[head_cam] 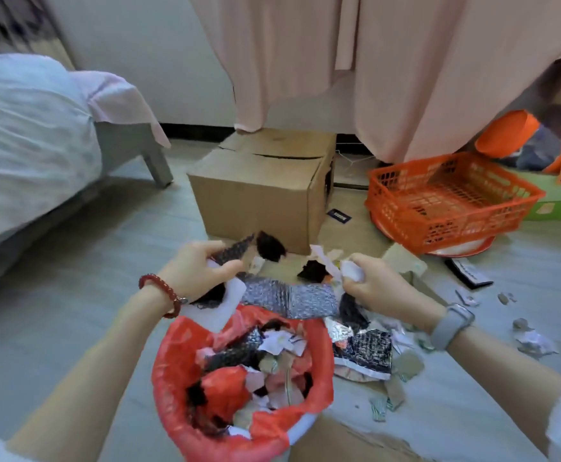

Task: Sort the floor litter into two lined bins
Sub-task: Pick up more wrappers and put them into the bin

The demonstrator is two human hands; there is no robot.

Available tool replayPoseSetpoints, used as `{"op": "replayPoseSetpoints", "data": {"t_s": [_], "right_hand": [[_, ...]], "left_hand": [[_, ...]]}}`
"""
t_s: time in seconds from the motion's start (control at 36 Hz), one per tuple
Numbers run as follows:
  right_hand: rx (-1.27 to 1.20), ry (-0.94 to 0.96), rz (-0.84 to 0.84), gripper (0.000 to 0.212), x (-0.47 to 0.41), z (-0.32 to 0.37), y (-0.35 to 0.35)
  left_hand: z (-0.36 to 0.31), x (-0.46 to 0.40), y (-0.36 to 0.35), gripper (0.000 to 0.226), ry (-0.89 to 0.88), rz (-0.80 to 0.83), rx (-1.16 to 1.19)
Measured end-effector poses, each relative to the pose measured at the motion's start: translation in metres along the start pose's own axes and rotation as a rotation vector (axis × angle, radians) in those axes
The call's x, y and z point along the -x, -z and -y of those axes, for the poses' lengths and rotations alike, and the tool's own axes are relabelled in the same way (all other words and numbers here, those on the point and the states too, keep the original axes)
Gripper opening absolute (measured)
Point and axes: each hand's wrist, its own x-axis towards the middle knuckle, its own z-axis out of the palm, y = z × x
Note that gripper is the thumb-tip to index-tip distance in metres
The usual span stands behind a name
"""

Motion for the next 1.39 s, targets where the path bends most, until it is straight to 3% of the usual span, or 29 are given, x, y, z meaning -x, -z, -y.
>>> {"op": "replayPoseSetpoints", "data": {"t_s": [0.08,0.14,0.28,0.39,0.44,0.53,0.58,0.69,0.83,0.97,1.11,1.25,1.31,1.39], "right_hand": [[0.129,0.058,0.104,0.012,-0.008,0.020,-0.036],[0.207,0.096,0.166,0.015,-0.010,0.027,-0.058],[0.455,0.139,0.192,0.022,-0.009,0.029,-0.107],[0.637,0.187,0.182,0.018,-0.009,0.033,-0.139],[0.639,0.170,0.180,0.015,-0.009,0.034,-0.151],[0.499,0.069,0.239,0.020,-0.007,0.032,-0.171],[0.461,0.024,0.306,0.027,-0.003,0.028,-0.185],[0.470,0.015,0.410,0.045,0.001,0.024,-0.193],[0.534,0.202,0.504,0.090,0.007,0.038,-0.151],[0.684,0.320,0.541,0.104,0.018,0.044,-0.098],[0.675,0.223,0.511,0.098,0.023,0.030,-0.051],[0.651,-0.035,0.720,0.099,0.029,0.008,-0.042],[0.524,-0.089,0.709,0.092,0.029,0.005,-0.047],[0.123,-0.141,0.519,0.064,0.025,0.006,-0.053]], "left_hand": [[0.040,0.024,-0.026,0.025,0.058,0.215,-0.265],[0.063,0.038,-0.048,0.020,0.071,0.271,-0.334],[0.099,0.062,-0.095,0.048,0.117,0.066,-0.244],[0.099,0.067,-0.120,0.073,0.113,0.118,-0.329],[0.098,0.066,-0.125,0.082,0.143,0.179,-0.292],[0.100,0.061,-0.127,0.066,0.217,0.304,-0.187],[0.099,0.062,-0.130,0.057,0.228,0.390,-0.207],[0.100,0.065,-0.133,0.059,0.214,0.473,-0.293],[0.102,0.071,-0.121,0.074,0.141,0.278,-0.218],[0.086,0.078,-0.112,0.066,0.064,0.130,-0.192],[0.067,0.074,-0.108,0.062,0.006,0.178,-0.183],[0.058,0.079,-0.115,0.083,-0.092,0.323,-0.370],[0.060,0.081,-0.123,0.088,-0.120,0.382,-0.486],[0.065,0.079,-0.130,0.108,-0.109,0.436,-0.603]]}}
